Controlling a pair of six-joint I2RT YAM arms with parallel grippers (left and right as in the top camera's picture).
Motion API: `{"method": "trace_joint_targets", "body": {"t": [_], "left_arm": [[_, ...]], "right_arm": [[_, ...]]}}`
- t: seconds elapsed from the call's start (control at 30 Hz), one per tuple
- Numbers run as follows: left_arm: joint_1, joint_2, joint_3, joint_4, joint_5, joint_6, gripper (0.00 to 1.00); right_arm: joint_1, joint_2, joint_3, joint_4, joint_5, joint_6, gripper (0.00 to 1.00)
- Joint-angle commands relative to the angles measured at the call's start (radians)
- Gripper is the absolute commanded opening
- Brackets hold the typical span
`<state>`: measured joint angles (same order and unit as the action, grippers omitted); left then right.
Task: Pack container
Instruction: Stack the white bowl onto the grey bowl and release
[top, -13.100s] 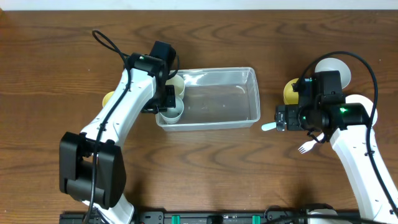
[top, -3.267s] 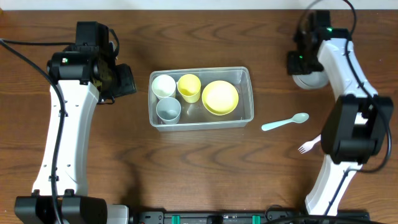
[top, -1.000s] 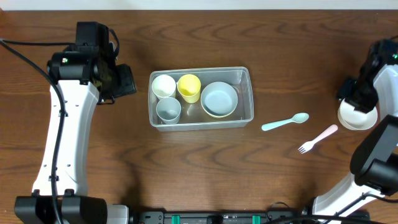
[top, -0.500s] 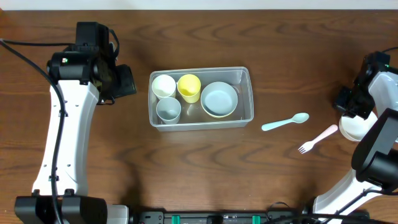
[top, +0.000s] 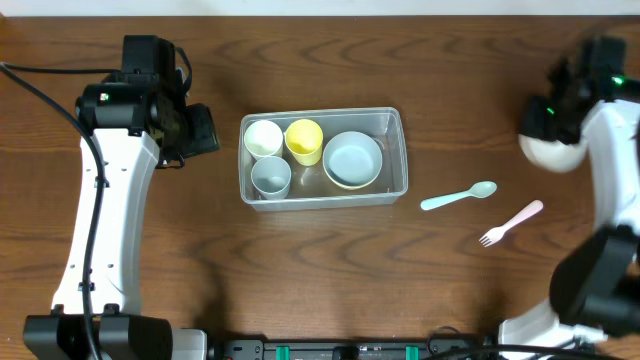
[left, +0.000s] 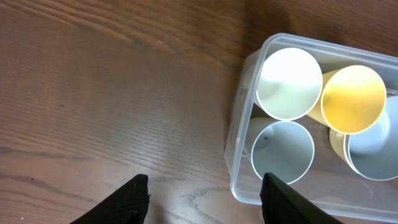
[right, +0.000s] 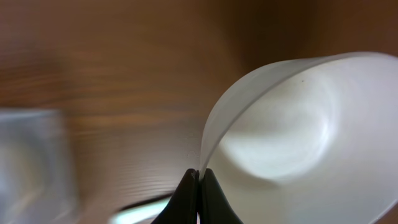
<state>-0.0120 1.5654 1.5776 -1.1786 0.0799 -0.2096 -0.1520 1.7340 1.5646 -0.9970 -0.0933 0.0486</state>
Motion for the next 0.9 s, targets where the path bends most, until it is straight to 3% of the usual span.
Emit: {"method": "trace_joint_targets", "body": {"t": [0.0, 0.13, 0.33, 0.73, 0.77, 0.83, 0.87], "left_arm": [[0.000, 0.002, -0.003, -0.006, 0.007, -0.002, 0.59], [0.000, 0.002, -0.003, -0.006, 0.007, -0.002, 0.59], [0.000, 0.002, -0.003, -0.006, 0.007, -0.002, 0.59], [0.000, 0.002, -0.003, -0.007, 0.007, -0.002, 0.59], [0.000, 0.002, -0.003, -0.007, 0.007, -0.002, 0.59], [0.000, 0.002, -0.003, -0.007, 0.007, -0.002, 0.59], [0.000, 0.002, -0.003, -0.007, 0.007, -0.002, 0.59]], "right_arm": [[0.196, -0.099, 0.027, -0.009, -0.067, -0.166, 0.01], [0.435, -0.099, 0.025, -0.007, -0.026, -0.200, 0.01], [0.681, -0.003, 0.024, 0.014, 0.019, -0.199, 0.01], [0.777, 0.164, 0.025, 0.044, 0.040, -0.192, 0.04], [0.777, 0.163, 0.025, 0.049, 0.040, -0.193, 0.08], [0.774, 0.159, 0.026, 0.055, 0.041, -0.196, 0.38], [0.772, 0.157, 0.026, 0.055, 0.043, -0.196, 0.42]]}}
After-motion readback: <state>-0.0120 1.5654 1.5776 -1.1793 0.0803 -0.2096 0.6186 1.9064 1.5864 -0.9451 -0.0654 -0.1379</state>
